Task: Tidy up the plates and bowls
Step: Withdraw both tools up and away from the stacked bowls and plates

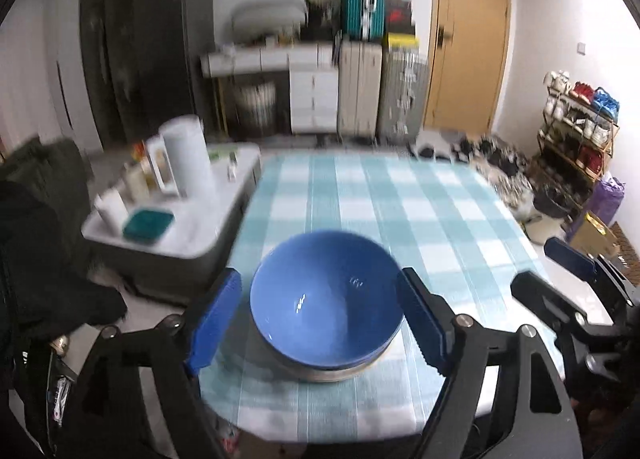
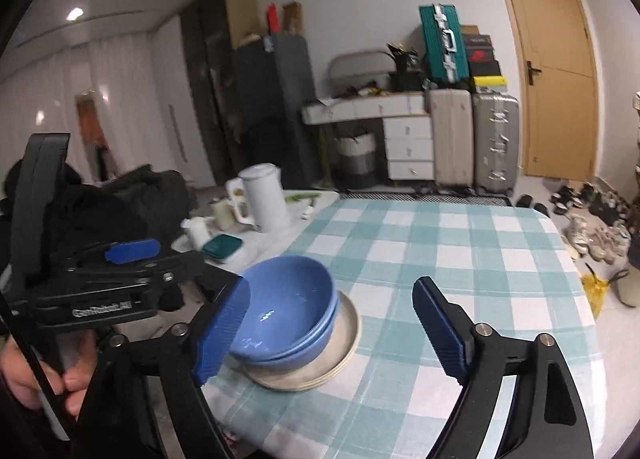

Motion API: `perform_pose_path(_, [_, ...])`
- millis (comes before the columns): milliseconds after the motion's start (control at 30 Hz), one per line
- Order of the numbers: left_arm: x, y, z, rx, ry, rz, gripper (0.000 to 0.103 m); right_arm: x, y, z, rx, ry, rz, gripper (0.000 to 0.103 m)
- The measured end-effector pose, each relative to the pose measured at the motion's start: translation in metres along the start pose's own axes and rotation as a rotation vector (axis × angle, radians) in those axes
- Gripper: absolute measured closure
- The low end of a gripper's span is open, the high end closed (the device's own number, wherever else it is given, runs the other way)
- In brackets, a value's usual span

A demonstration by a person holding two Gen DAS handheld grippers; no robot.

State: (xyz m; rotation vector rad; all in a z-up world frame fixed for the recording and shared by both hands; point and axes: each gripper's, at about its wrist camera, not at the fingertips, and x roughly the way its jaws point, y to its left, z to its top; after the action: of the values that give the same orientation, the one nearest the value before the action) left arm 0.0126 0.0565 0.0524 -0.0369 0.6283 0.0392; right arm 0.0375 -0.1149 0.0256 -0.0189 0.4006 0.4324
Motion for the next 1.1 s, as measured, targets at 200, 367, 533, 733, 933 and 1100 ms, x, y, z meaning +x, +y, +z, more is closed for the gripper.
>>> perform_pose_path(200, [-0.019,-0.004,-0.028,-0.079,-0.061,0.008,0.014,-0.044,-0.003,-0.031,0.042,-0.152,-0.051,0.003])
perform_pose_path(367, [-0.038,-0.012,-0.048,-0.047,-0.17,0.101,0.003,-0.056,0.014,-0.05,-0.032,-0.181,-0.088,0.002])
perform_pose_path(533, [-0.05,-0.007,-0.062,-0.093,-0.214,0.112,0.0,-0.058,0.02,-0.059,-0.008,-0.161,-0.093,0.001])
perform_pose_path(733, [-0.055,0.001,-0.082,-0.148,-0.212,0.142,0.0,-0.06,0.025,-0.071,0.016,-0.154,-0.126,0.001])
perform_pose_path(933, [-0.05,-0.005,-0.094,-0.125,-0.166,0.136,0.0,-0.054,0.034,-0.083,0.007,-0.12,-0.126,0.001])
perform_pose_path(1100, [-0.045,-0.007,-0.096,-0.107,-0.098,0.097,0.0,-0.051,0.036,-0.093,0.014,-0.093,-0.128,0.001])
